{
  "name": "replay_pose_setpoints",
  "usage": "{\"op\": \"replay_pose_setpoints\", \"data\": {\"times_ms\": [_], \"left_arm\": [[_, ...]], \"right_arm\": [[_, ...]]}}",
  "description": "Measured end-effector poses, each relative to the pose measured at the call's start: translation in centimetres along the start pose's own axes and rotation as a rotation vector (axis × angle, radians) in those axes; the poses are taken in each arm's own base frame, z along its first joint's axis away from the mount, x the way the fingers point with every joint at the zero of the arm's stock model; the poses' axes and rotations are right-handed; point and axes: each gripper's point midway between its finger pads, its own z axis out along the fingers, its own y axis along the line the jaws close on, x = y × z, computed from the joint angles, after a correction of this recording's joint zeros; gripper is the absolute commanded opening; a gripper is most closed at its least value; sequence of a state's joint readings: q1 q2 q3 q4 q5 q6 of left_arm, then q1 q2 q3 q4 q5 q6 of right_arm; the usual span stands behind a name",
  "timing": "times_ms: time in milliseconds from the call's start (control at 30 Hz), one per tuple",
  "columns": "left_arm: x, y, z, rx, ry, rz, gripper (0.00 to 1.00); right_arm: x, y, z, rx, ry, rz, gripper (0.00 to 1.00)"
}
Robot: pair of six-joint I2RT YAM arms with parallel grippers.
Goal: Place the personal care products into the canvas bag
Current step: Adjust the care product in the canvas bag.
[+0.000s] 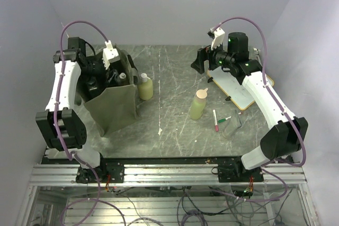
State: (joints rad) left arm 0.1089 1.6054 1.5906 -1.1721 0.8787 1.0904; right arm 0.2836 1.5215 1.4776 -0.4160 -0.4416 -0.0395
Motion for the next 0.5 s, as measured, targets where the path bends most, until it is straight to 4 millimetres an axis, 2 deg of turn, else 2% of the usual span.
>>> {"op": "replay_pose_setpoints", "data": {"times_ms": [200, 500], "left_arm": [[0.0, 0.3, 1.4, 0.046, -0.019, -0.004, 0.07], [0.5, 0.2, 2.4, 0.114, -0.018, 0.024, 0.07]], "right_arm": [[0.3, -0.1, 0.3, -0.001, 0.007, -0.001, 0.92], [0.8, -0.2, 0.8, -0.003, 0.023, -0.003, 0.92]]}}
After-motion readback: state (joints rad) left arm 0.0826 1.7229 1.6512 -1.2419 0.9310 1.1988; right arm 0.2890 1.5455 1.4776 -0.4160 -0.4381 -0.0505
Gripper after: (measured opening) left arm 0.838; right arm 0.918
